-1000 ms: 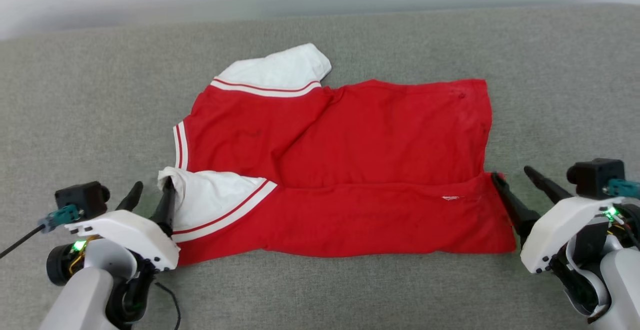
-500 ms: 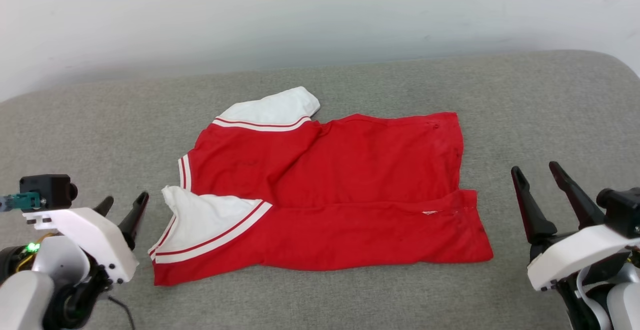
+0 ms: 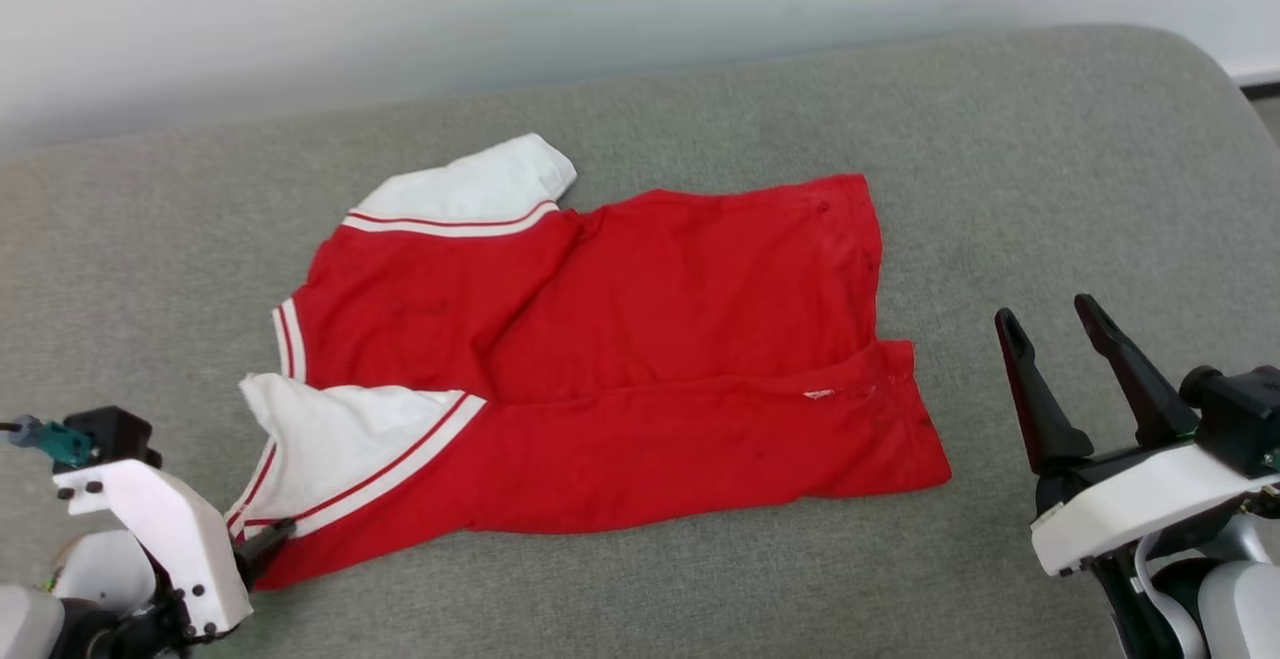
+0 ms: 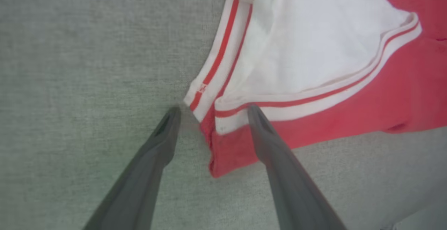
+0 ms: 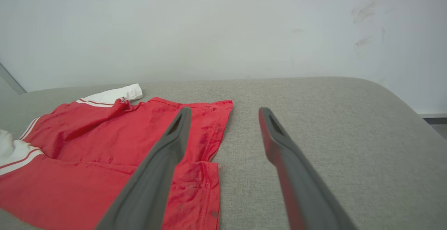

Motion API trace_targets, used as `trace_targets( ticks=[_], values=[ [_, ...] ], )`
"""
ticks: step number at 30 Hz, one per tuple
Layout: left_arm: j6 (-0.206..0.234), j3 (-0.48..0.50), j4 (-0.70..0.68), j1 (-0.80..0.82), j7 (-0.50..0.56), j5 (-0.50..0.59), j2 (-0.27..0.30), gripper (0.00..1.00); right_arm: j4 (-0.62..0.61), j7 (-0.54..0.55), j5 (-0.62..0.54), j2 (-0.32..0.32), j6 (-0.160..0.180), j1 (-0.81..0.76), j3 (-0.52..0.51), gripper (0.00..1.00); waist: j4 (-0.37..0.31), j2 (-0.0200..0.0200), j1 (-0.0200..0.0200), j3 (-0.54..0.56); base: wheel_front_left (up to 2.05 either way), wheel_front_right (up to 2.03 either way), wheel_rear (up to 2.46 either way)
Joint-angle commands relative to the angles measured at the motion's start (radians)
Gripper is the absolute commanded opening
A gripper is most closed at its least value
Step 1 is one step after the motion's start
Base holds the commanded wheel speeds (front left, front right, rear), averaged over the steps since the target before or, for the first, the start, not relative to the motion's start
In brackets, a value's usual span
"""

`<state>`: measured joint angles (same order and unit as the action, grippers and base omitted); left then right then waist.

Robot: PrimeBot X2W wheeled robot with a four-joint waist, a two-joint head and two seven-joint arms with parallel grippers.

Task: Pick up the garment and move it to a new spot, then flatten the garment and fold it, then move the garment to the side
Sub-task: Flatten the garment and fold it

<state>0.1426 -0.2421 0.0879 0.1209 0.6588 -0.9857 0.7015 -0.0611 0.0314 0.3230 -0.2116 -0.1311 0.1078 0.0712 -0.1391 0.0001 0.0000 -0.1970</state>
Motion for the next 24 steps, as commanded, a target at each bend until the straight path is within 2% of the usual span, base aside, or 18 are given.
trace_targets(
  ticks=[1,4,5,6,7,8,14,19,24],
  values=[
    [0.007,-0.006,0.015,-0.008,0.013,-0.010,-0.012,1.00,-0.003,-0.008,-0.006,0.006,0.001,0.018,0.004,1.00,-0.018,-0.0001,0.0000,-0.029,0.00,0.00,0.00],
    [0.007,-0.025,0.057,-0.007,0.038,-0.029,-0.039,1.00,-0.007,-0.018,-0.012,-0.004,0.001,0.031,0.011,1.00,-0.026,-0.0001,0.0000,-0.051,0.00,0.00,0.00],
    [0.007,-0.030,0.069,-0.004,0.041,-0.033,-0.051,0.79,-0.009,-0.024,-0.015,-0.007,0.001,0.036,0.011,1.00,-0.028,-0.0001,0.0000,-0.057,0.00,0.00,0.00],
    [0.007,-0.033,0.083,-0.004,0.041,-0.038,-0.062,0.44,-0.009,-0.025,-0.020,-0.008,0.001,0.040,0.010,1.00,-0.029,-0.0001,0.0000,-0.061,0.00,0.00,0.00],
    [0.003,-0.039,0.094,-0.006,0.043,-0.041,-0.072,0.26,-0.009,-0.026,-0.021,-0.008,0.001,0.041,0.009,1.00,-0.030,-0.0001,0.0000,-0.062,0.00,0.00,0.00],
    [-0.014,-0.055,0.112,-0.001,0.034,-0.047,-0.097,0.00,-0.012,-0.018,-0.028,-0.015,0.001,0.044,0.003,1.00,-0.024,-0.0001,0.0000,-0.059,0.00,0.00,0.00],
    [-0.044,-0.044,0.097,0.045,-0.023,-0.019,-0.092,0.00,-0.005,0.069,0.009,-0.044,0.001,0.028,-0.023,1.00,0.015,-0.0001,0.0000,-0.030,0.00,0.00,0.00],
    [-0.037,-0.026,0.019,0.075,-0.073,0.021,-0.063,0.00,0.034,0.328,0.117,-0.100,0.001,0.039,-0.073,1.00,0.055,-0.0001,0.0000,-0.006,0.00,0.00,0.00],
    [-0.024,-0.028,-0.074,0.087,-0.095,0.047,-0.064,0.00,0.071,0.608,0.184,-0.141,0.001,0.048,-0.098,1.00,0.090,-0.0001,0.0000,-0.011,0.00,0.00,0.00]
  ],
)
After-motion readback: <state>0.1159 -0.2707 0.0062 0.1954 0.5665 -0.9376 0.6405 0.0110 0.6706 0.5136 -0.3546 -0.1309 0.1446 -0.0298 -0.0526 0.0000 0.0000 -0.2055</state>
